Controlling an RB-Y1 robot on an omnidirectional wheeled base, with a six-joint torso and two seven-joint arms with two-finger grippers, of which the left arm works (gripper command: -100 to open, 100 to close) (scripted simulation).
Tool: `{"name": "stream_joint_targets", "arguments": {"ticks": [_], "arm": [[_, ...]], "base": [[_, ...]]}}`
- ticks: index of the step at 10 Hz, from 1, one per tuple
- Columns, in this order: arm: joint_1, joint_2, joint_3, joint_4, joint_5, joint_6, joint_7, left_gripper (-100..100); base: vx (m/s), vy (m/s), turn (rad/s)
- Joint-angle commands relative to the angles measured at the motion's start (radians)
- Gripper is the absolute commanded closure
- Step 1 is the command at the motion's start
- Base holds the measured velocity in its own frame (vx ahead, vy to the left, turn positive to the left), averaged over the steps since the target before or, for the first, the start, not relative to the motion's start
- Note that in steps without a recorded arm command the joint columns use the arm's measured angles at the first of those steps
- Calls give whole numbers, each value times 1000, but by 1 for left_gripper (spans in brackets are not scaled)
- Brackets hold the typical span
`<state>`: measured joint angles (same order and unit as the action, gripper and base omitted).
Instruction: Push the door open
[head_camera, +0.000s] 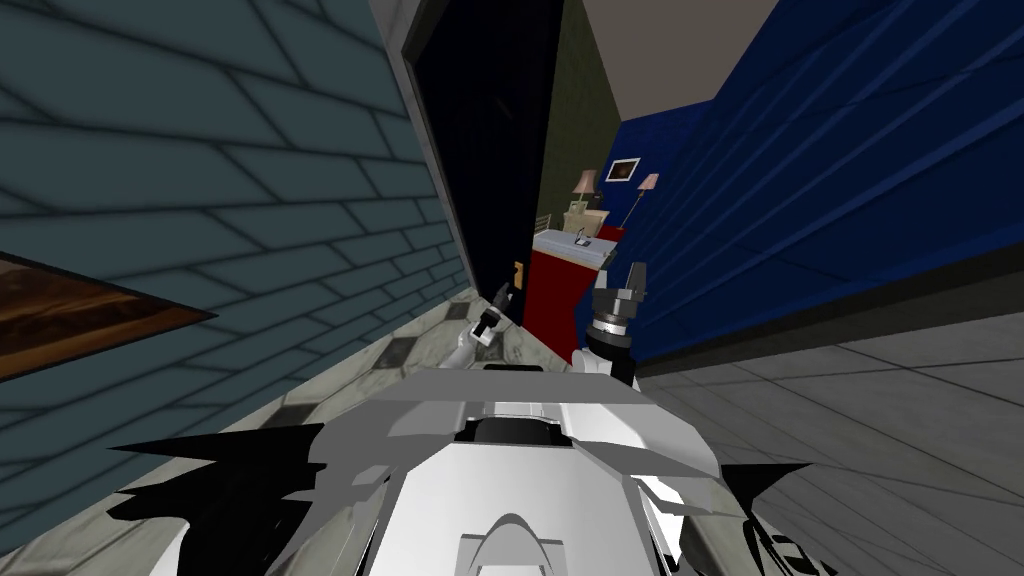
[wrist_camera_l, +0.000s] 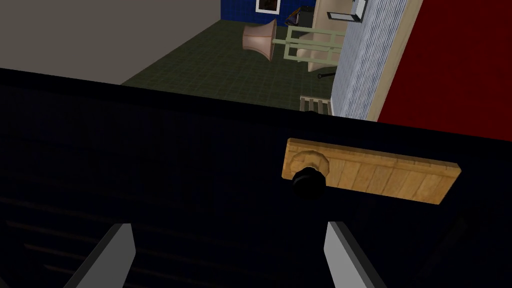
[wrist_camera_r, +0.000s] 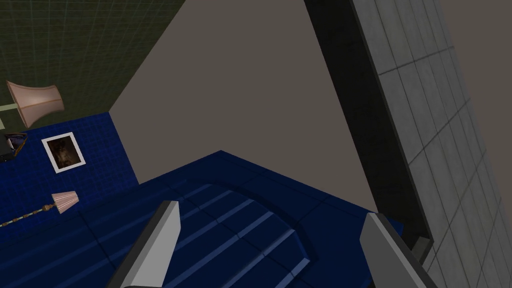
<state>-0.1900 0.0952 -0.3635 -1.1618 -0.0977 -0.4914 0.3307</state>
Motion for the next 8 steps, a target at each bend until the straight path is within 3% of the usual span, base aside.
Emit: {"name": "stream_joint_targets", "arguments": {"ticks": [1, 2, 8], "arm": [[-25, -1, -12, 33, -7, 5, 9, -100], [-52, -3, -25, 74, -14, 6, 18, -100], [-139, -12, -68, 204, -37, 11, 48, -100]], "base": [[82, 93, -25], [112, 138, -37], [95, 99, -27]]}}
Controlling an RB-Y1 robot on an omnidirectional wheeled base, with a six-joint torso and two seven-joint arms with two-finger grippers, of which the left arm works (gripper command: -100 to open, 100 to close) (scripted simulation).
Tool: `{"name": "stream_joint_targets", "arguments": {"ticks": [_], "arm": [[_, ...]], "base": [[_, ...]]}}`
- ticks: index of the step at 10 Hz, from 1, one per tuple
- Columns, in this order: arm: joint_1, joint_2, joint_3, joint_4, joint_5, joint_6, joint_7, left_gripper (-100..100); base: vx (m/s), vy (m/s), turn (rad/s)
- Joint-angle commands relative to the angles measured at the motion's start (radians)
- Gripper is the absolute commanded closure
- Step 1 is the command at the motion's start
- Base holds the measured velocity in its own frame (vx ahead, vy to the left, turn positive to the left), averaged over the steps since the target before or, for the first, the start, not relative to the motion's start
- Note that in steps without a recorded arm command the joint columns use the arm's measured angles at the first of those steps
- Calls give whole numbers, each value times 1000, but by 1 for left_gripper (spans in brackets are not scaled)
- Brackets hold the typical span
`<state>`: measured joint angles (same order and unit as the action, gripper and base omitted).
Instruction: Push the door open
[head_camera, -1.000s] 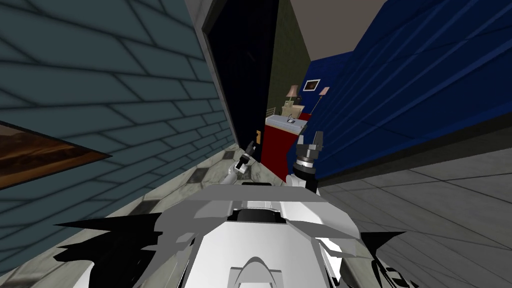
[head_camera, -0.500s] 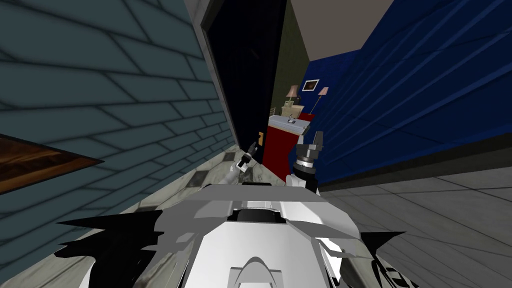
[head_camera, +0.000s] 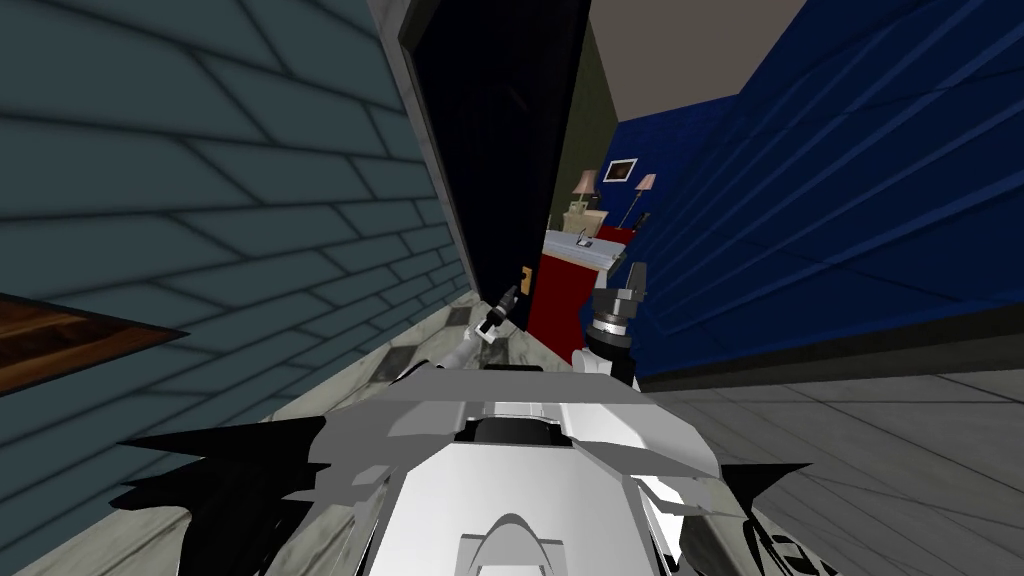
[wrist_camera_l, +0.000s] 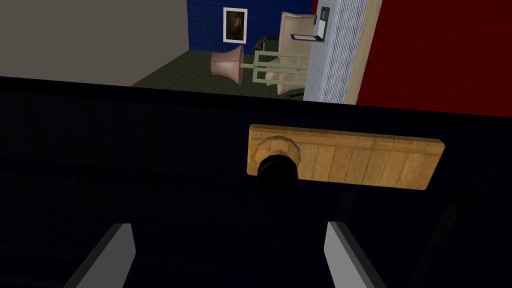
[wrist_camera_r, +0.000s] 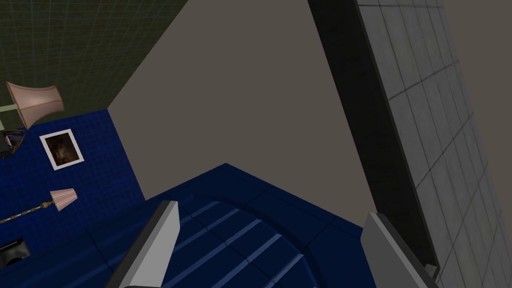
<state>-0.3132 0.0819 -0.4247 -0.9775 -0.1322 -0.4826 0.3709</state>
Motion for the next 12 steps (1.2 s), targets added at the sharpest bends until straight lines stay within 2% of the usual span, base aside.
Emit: {"name": "stream_joint_targets", "arguments": {"ticks": [1, 8, 10, 12], "arm": [[-27, 0, -12, 37, -6, 3, 11, -100], [-114, -15, -55, 167, -29, 7, 41, -100], [-107, -13, -45, 165, -26, 1, 33, -100], [-107, -13, -40, 169, -25, -1, 28, -100]], "base": [[131, 118, -38], [87, 85, -23], [76, 3, -21], [169, -98, -28]]}}
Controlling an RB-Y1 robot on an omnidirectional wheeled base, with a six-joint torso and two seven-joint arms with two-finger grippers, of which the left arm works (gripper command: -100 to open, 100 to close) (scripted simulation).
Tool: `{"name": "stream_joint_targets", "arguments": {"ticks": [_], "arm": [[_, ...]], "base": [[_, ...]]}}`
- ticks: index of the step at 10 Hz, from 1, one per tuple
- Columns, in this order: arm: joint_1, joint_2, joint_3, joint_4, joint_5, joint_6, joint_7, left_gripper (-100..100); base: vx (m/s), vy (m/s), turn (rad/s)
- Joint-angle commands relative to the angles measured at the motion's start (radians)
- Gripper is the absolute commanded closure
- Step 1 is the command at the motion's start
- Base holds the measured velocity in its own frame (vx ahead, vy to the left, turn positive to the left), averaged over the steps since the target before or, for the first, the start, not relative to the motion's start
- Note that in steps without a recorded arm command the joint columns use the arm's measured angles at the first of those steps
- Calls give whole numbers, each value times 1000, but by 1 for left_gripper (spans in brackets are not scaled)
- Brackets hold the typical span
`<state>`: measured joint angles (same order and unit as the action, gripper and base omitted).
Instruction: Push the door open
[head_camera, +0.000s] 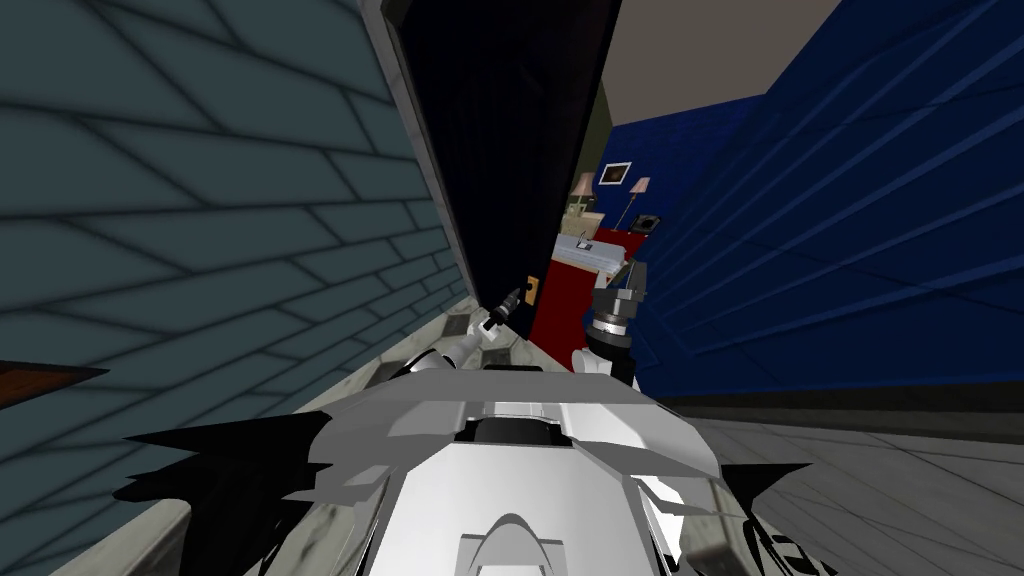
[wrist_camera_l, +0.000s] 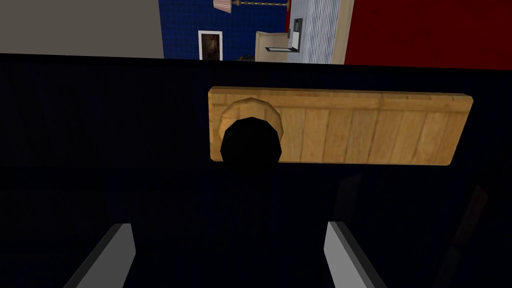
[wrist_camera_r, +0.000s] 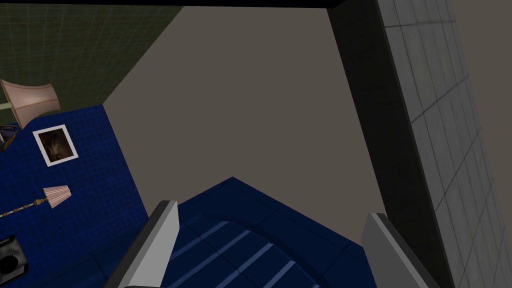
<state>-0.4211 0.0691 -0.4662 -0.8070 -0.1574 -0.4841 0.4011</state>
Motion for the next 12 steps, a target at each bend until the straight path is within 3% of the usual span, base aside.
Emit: {"name": "stream_joint_targets", "arguments": {"ticks": [1, 7, 8, 12], "arm": [[2, -2, 5, 2, 1, -1, -6, -100], [2, -15, 18, 13, 4, -5, -19, -100], [2, -15, 18, 13, 4, -5, -19, 100], [2, -15, 18, 13, 4, -5, -19, 100]], "base": [[172, -131, -33], [146, -92, -23], [-10, 3, 4], [-8, 6, -6]]}}
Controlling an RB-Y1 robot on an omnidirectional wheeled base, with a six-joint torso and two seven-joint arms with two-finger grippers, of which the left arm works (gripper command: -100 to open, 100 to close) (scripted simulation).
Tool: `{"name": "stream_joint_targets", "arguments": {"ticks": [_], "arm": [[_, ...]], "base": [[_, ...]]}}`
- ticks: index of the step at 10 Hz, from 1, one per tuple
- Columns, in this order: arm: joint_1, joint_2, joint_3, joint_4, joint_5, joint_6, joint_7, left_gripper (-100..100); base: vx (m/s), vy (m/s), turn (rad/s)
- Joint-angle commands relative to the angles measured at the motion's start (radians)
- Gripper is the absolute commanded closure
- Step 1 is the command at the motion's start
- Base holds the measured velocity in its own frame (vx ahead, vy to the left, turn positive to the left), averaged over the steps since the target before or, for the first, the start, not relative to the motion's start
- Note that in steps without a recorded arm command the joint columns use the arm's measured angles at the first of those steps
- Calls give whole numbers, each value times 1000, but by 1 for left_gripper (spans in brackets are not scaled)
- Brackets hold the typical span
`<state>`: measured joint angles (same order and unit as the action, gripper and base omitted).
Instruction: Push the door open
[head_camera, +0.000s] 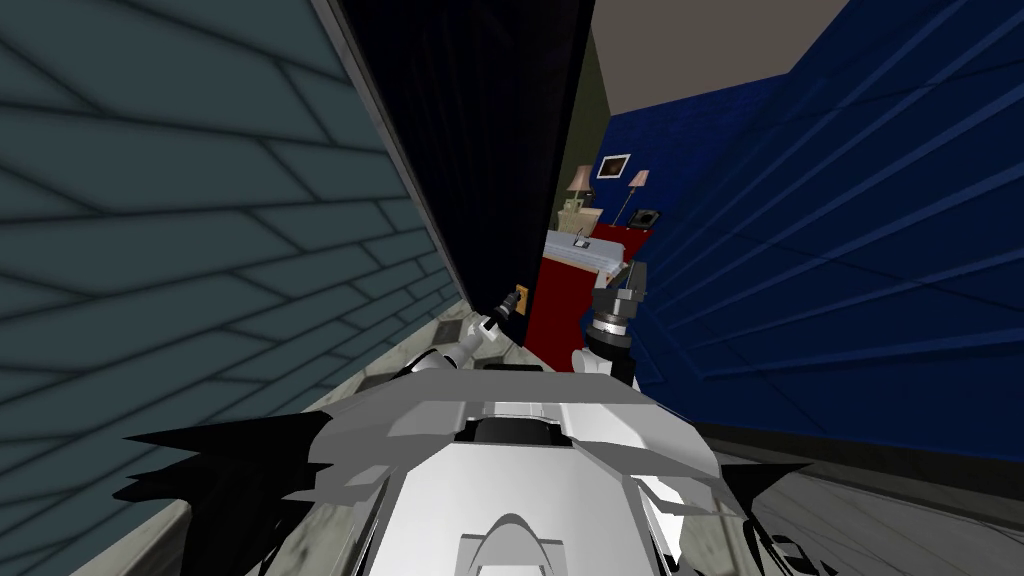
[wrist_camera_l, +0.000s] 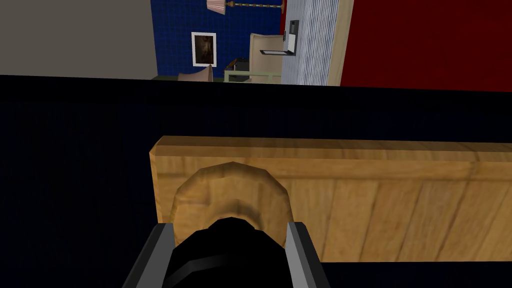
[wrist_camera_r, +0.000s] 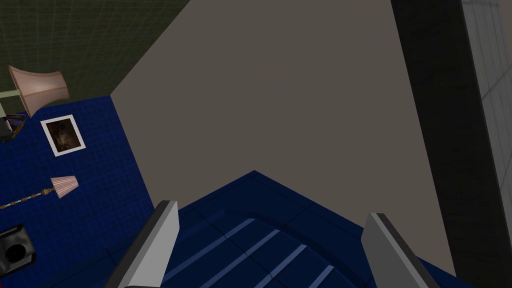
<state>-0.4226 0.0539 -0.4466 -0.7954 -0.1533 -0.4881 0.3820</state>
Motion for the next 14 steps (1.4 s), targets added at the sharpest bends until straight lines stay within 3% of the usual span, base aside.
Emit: {"name": "stream_joint_targets", "arguments": {"ticks": [1, 7, 11, 14], "arm": [[4, 1, -1, 1, 0, -1, 0, 100], [0, 4, 40, 6, 7, 7, -32, 100], [-1, 1, 102, 14, 18, 18, -80, 100], [-1, -1, 122, 17, 21, 21, -97, 100]], "base": [[0, 0, 0], [102, -117, 32], [128, -146, 69], [103, -130, 50]]}}
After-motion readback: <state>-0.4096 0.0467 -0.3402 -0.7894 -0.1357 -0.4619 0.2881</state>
